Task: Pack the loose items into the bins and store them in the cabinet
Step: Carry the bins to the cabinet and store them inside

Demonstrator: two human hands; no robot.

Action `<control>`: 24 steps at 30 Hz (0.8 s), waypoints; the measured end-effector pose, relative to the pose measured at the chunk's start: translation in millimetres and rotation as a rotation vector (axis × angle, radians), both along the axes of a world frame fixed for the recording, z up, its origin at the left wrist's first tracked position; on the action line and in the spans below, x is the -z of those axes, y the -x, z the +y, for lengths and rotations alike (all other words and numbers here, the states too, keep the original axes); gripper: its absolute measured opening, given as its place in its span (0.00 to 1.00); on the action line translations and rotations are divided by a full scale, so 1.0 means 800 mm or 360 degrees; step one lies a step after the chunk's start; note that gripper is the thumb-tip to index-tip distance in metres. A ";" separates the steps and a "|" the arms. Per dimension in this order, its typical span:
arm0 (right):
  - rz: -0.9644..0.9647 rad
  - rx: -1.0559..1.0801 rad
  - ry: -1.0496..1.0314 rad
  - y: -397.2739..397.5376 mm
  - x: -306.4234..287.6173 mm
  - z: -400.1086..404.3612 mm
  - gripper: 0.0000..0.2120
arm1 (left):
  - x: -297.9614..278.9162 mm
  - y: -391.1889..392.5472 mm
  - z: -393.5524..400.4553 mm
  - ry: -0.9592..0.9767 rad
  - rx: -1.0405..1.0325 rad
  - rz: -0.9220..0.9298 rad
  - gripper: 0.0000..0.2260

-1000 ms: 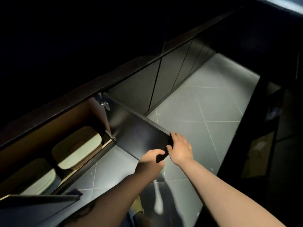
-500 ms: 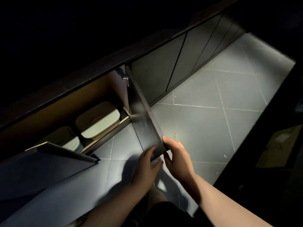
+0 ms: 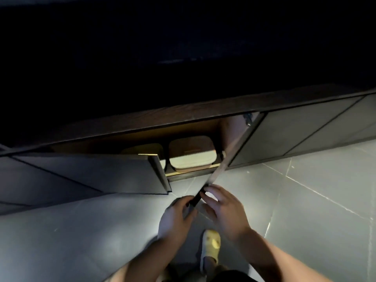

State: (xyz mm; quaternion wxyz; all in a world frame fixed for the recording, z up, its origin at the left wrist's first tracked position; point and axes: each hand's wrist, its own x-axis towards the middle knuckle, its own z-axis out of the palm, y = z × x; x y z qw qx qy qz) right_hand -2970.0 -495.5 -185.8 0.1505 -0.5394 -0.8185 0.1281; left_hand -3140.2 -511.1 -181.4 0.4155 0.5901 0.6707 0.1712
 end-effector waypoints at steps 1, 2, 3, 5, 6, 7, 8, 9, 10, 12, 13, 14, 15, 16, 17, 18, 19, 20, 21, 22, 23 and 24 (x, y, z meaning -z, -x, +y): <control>-0.0032 -0.0075 -0.0001 0.003 0.000 0.013 0.13 | 0.001 0.005 0.006 -0.0018 -0.0074 0.0003 0.15; -0.0070 -0.0139 -0.0007 0.007 0.001 0.026 0.13 | 0.004 0.010 0.012 -0.0027 -0.0155 0.0012 0.13; -0.0106 -0.0194 -0.0023 0.011 0.001 0.038 0.14 | 0.008 0.014 0.016 -0.0045 -0.0240 0.0012 0.12; -0.0150 -0.0275 -0.0064 0.022 -0.001 0.060 0.16 | 0.015 0.022 0.027 -0.0076 -0.0406 0.0024 0.09; -0.0157 -0.0301 -0.0097 0.028 -0.003 0.070 0.16 | 0.017 0.025 0.032 -0.0101 -0.0488 0.0044 0.08; -0.0160 -0.0322 -0.0135 0.035 -0.004 0.079 0.16 | 0.020 0.028 0.037 -0.0131 -0.0578 0.0065 0.06; -0.0161 -0.0330 -0.0163 0.043 -0.006 0.087 0.16 | 0.020 0.029 0.042 -0.0144 -0.0681 0.0086 0.05; -0.0166 -0.0328 -0.0180 0.051 -0.007 0.094 0.16 | 0.021 0.031 0.047 -0.0141 -0.0791 0.0109 0.05; -0.0183 -0.0322 -0.0183 0.059 -0.009 0.100 0.17 | 0.021 0.032 0.053 -0.0114 -0.0882 0.0136 0.05; -0.0228 -0.0313 -0.0147 0.072 -0.010 0.107 0.23 | 0.023 0.037 0.066 -0.0077 -0.0950 0.0146 0.08; -0.0253 -0.0314 -0.0112 0.075 -0.010 0.110 0.26 | 0.027 0.039 0.072 -0.0073 -0.0919 0.0128 0.10; -0.0288 -0.0318 -0.0077 0.076 -0.009 0.111 0.29 | 0.028 0.042 0.076 -0.0060 -0.0861 0.0111 0.11; -0.0329 -0.0325 -0.0057 0.075 -0.007 0.112 0.31 | 0.030 0.045 0.079 -0.0051 -0.0794 0.0104 0.11; -0.0374 -0.0322 -0.0038 0.075 -0.004 0.111 0.33 | 0.032 0.050 0.082 -0.0056 -0.0730 0.0109 0.12; -0.0413 -0.0307 -0.0010 0.076 0.000 0.109 0.35 | 0.035 0.057 0.083 -0.0075 -0.0671 0.0116 0.12; -0.0445 -0.0280 0.0041 0.078 0.003 0.105 0.37 | 0.037 0.065 0.083 -0.0100 -0.0617 0.0122 0.11; -0.0461 -0.0244 0.0115 0.083 0.006 0.101 0.40 | 0.038 0.073 0.085 -0.0116 -0.0556 0.0122 0.11; -0.0462 -0.0193 0.0181 0.091 0.007 0.098 0.43 | 0.038 0.082 0.089 -0.0118 -0.0474 0.0120 0.11; -0.0477 -0.0147 0.0221 0.099 0.008 0.098 0.46 | 0.038 0.091 0.093 -0.0110 -0.0381 0.0120 0.11; -0.0513 -0.0115 0.0253 0.108 0.007 0.102 0.47 | 0.039 0.099 0.100 -0.0084 -0.0287 0.0117 0.12; -0.0544 -0.0099 0.0266 0.115 0.008 0.107 0.48 | 0.040 0.106 0.109 -0.0047 -0.0201 0.0102 0.14; -0.0567 -0.0090 0.0280 0.122 0.009 0.114 0.48 | 0.040 0.112 0.118 0.0000 -0.0126 0.0073 0.15</control>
